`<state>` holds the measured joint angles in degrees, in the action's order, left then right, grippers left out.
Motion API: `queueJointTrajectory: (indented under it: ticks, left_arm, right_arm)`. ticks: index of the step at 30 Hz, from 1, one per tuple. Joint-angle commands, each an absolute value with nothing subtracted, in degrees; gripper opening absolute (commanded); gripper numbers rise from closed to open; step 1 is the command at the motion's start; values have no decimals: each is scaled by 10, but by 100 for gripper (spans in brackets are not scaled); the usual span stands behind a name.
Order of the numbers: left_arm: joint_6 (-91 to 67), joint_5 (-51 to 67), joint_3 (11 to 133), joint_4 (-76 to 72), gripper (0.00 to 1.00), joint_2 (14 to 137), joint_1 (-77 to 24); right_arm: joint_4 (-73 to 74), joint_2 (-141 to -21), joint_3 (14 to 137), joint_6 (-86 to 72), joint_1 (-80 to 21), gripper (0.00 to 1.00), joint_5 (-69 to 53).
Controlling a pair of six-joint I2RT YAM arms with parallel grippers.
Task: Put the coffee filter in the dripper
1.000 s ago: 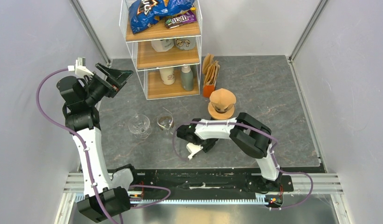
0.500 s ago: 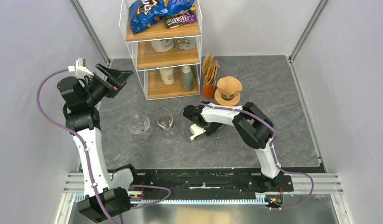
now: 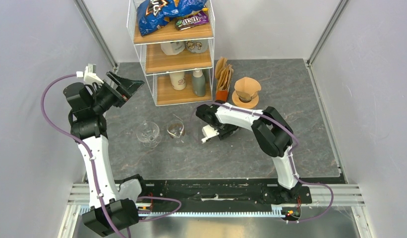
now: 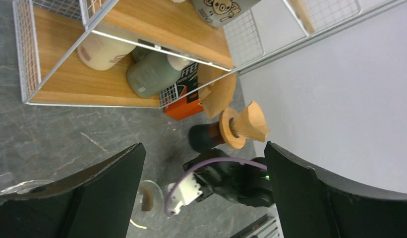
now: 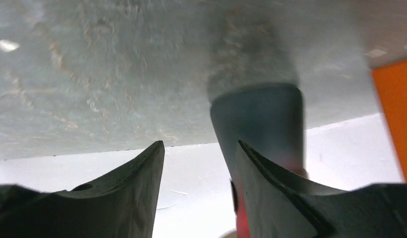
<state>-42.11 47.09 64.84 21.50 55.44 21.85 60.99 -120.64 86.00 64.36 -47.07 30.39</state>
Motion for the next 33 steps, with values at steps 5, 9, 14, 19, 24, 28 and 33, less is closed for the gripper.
queueJointTrajectory:
  ticks: [5, 9, 14, 19, 24, 28, 33]
  left_arm:
    - [-118, 479, 716, 421, 98, 551, 222]
    - [-67, 496, 715, 476, 99, 547, 222]
    - [173, 560, 716, 631, 95, 577, 222]
    - [542, 523, 676, 745, 95, 566, 212]
    - [872, 503, 650, 840, 90, 613, 165]
    - [985, 487, 641, 843, 74, 668, 105]
    - [900, 465, 631, 736, 68, 720, 17]
  right_arm:
    - [783, -1098, 1040, 523, -579, 65, 181]
    - [858, -1083, 1136, 421, -580, 67, 65]
    - [808, -1000, 1117, 312, -523, 71, -146]
    - [740, -930, 1043, 241, -469, 72, -254]
    - [721, -904, 1029, 197, -406, 73, -278]
    - [731, -905, 1042, 176, -348, 73, -296]
    - [742, -889, 1053, 173, -325, 74, -295]
